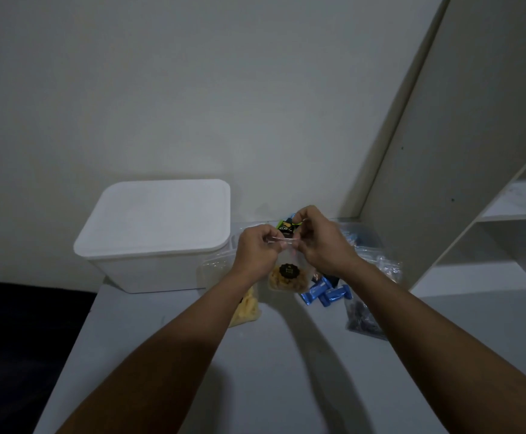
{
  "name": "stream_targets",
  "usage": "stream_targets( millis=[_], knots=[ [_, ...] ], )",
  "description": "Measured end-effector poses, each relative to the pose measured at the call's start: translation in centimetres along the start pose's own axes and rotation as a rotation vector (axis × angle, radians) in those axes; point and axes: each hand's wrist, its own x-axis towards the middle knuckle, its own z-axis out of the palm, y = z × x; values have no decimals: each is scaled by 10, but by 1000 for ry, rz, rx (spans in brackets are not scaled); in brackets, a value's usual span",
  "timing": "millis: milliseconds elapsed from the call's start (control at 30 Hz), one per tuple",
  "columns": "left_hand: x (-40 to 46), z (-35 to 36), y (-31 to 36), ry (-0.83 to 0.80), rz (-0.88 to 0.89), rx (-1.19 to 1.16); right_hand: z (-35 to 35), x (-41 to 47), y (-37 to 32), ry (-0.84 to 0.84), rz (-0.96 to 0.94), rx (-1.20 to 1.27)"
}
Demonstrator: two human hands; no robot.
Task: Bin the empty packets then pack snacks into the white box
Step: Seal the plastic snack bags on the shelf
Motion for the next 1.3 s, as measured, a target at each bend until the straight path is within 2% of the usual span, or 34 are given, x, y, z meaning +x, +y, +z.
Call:
stream_targets(
  millis=[167, 300, 633, 867, 1033, 1133, 1300],
  knots=[
    [1, -10, 1, 39, -47, -81, -2, 2, 7, 51, 47, 27],
    [2, -10, 2, 78, -40, -50, -3, 3, 3, 50, 33, 0],
    [0, -5, 5, -33, -43, -63, 3, 5, 4, 43, 2, -31],
    [2, -8, -3, 56, -58, -26, -5, 3, 8, 23, 80, -11],
    [1, -8, -2, -37, -55, -43, -6, 5, 11, 32, 104, 21],
    [2, -7, -1, 1, -57, -13, -6, 4, 11, 56, 107, 99],
    [4, -10, 0, 48, -49, -2, -11, 3, 13, 65, 89, 68]
  ],
)
